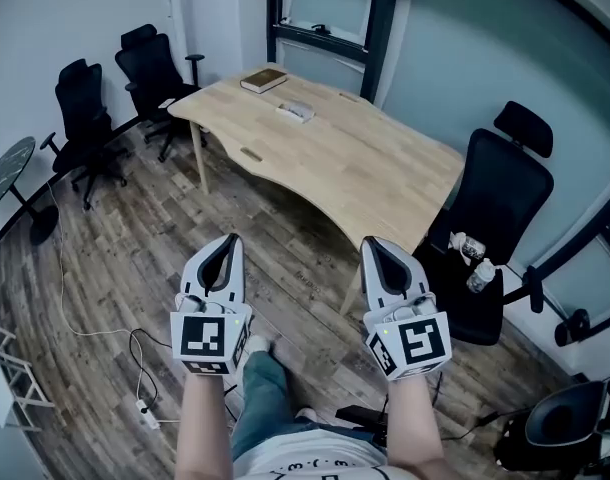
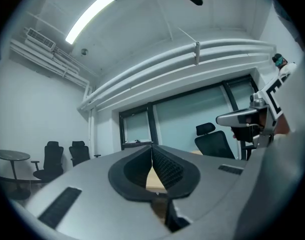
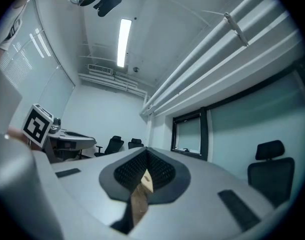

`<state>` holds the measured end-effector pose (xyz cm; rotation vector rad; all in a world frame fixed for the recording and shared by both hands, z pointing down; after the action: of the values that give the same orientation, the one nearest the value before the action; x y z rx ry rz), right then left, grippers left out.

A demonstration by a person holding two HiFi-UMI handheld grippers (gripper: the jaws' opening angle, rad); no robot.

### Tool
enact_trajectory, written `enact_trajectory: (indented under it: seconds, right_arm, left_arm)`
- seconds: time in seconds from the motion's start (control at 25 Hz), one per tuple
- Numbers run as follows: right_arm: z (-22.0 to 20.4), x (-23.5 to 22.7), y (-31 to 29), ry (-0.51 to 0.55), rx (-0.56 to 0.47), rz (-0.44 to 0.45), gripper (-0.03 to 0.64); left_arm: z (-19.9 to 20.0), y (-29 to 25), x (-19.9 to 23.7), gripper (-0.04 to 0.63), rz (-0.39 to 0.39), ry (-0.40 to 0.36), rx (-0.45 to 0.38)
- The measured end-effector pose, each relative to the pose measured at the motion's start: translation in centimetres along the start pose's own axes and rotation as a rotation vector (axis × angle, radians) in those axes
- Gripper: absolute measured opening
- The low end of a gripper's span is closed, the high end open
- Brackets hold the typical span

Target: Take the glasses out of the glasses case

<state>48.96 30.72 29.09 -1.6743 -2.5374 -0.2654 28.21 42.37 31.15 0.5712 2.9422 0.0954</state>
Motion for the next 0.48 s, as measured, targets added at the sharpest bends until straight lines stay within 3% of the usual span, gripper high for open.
enact_trajectory:
  seconds: [0.48]
  right_arm:
    - [-3.3,-3.1,-18.2,0.011,0.04,0.042,0.011]
  left_arm:
    - [-4.3,-16.4,10.1,0.017,-0.001,0.059,0.016]
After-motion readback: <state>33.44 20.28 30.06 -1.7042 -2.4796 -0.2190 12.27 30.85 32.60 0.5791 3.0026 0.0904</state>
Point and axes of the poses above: the fingertips, and each gripper's own axes: y backward along the fingers, x to its left, z out of its top, the point moved 6 cm from there along y, backward along the fingers, and after that the axes turned 8 degrees about z, right-handed, at the moved point
